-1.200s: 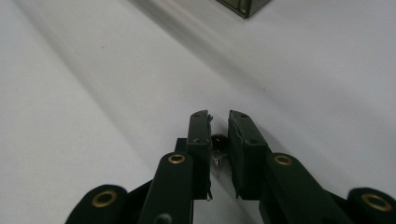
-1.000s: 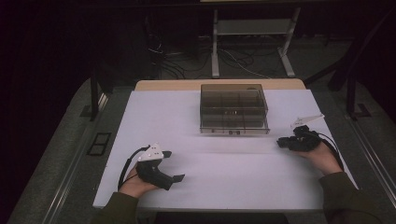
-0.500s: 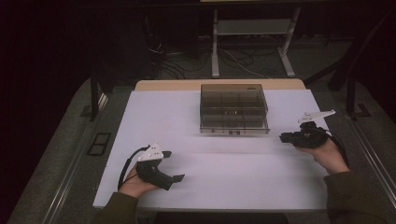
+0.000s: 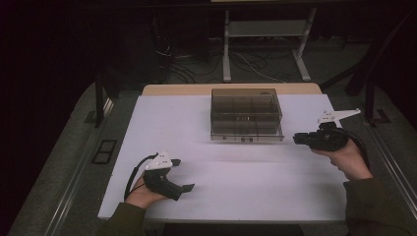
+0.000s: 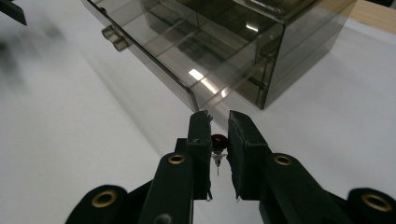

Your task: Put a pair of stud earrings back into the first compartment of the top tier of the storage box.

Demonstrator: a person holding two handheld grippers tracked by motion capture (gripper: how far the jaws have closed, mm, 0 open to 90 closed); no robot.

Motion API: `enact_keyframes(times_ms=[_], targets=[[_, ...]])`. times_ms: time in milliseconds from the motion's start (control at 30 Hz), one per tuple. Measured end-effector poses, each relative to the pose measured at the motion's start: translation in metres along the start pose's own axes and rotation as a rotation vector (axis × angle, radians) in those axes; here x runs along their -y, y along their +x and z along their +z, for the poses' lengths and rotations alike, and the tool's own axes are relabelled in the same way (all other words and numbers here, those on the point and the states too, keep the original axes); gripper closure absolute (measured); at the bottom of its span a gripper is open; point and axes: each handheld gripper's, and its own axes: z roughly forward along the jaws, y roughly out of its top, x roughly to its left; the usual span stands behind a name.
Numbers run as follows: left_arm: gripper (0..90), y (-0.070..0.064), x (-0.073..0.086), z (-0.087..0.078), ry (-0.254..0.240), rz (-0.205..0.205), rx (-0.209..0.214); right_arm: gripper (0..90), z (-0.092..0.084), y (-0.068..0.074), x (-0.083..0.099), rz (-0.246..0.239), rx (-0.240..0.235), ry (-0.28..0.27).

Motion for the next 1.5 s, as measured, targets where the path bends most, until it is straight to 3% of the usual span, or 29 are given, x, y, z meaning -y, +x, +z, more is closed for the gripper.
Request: enact_keyframes(times_ms=[367,667,867,1500], targets=[[0.0,0.000,0.000,0.000,0.001,-0.001,-0.001,77.9,-0.002,0.011,-0.019,-0.024,-0.039,-0.050],[0.0,0.000,0.000,0.001,-0.002,-0.005,0.000,77.9,0.013,0.027,-0.047,-0.072,-0.077,-0.081],[0.0,0.001,0.000,0.000,-0.007,-0.012,-0.003,77.9,0.033,0.040,-0.064,-0.093,-0.115,-0.081],[0.0,0.002,-0.001,0.003,-0.006,-0.011,0.008,77.9,0.110,0.067,-0.100,-0.115,-0.155,-0.028]])
